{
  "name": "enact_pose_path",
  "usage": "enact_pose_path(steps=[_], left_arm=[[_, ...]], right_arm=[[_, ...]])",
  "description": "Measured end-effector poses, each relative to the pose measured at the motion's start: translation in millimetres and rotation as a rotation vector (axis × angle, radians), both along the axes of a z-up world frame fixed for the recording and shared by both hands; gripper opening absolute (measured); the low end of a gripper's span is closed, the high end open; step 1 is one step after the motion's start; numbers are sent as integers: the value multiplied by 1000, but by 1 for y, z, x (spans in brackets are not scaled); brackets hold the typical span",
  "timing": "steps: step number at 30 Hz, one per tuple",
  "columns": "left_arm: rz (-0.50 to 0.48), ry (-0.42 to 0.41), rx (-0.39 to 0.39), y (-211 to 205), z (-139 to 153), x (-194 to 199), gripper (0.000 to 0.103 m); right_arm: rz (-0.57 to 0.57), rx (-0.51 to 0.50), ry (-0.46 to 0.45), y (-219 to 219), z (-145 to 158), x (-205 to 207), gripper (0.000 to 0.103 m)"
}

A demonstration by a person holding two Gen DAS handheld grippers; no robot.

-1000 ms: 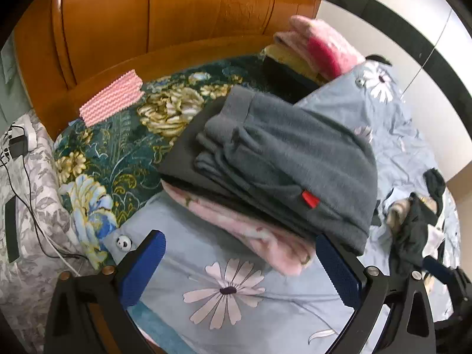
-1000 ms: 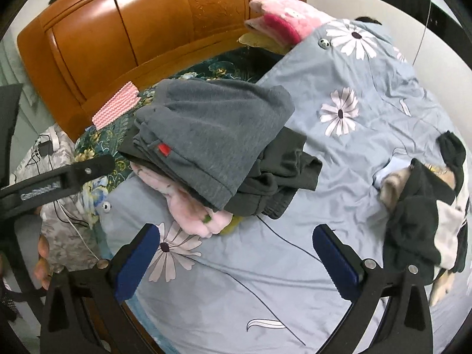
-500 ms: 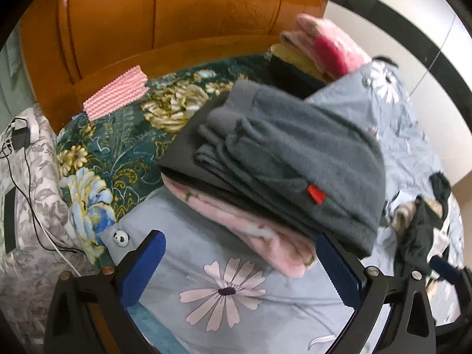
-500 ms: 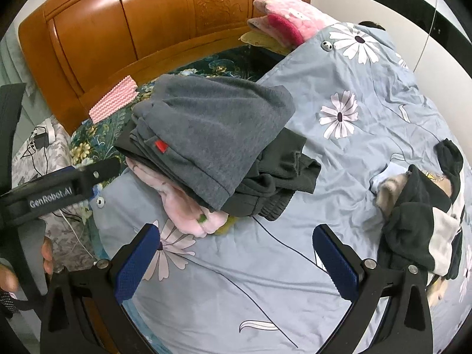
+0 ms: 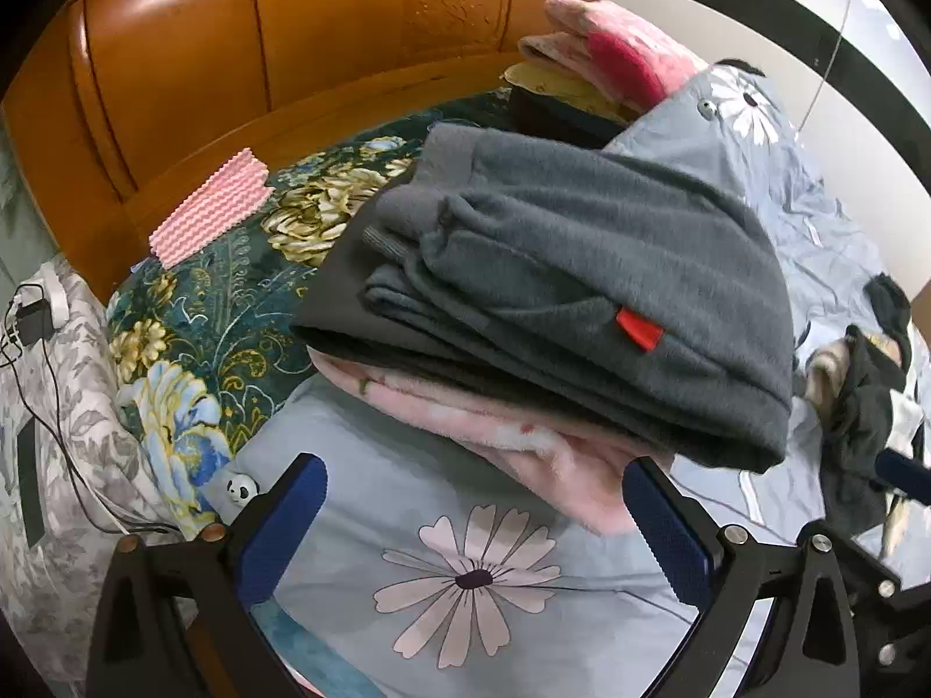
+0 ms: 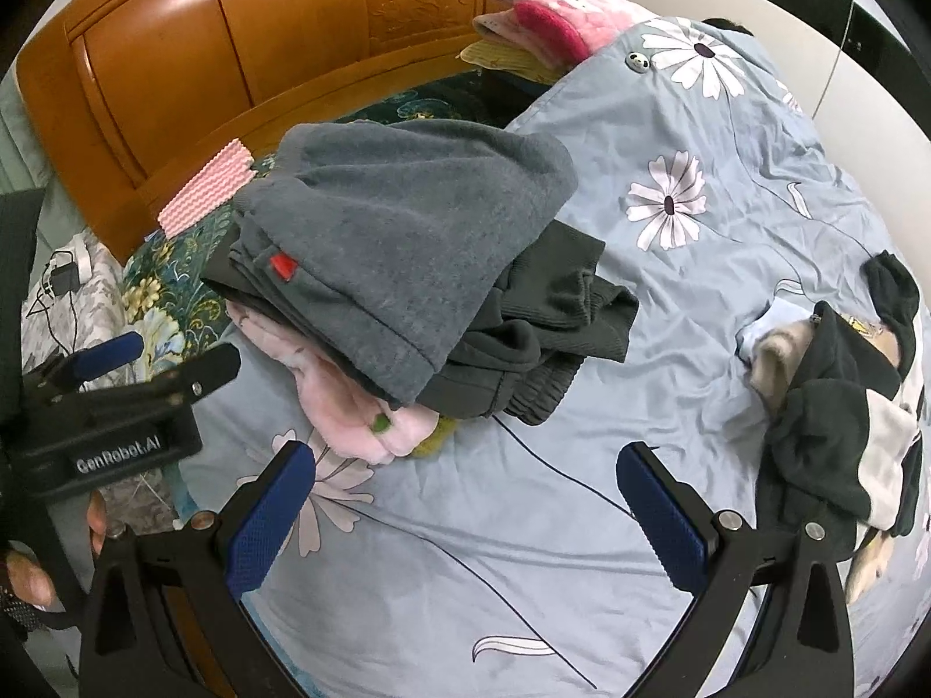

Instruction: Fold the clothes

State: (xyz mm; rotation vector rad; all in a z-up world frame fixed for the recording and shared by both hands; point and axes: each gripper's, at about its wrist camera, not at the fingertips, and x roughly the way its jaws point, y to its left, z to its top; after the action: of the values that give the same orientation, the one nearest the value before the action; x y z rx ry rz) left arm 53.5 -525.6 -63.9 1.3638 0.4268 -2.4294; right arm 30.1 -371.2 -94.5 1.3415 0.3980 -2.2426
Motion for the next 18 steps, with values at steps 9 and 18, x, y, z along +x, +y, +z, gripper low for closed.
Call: enact_pose_path(steps=[9,18], left_arm=[[-1,-51,-2,0,-17,-2,103],[-12,-68,0,2,-19,-8,103]], right_arm=[[2,8,3,-1,-5,-3,103],[-1,14,-11,-1,-9,-5,103]])
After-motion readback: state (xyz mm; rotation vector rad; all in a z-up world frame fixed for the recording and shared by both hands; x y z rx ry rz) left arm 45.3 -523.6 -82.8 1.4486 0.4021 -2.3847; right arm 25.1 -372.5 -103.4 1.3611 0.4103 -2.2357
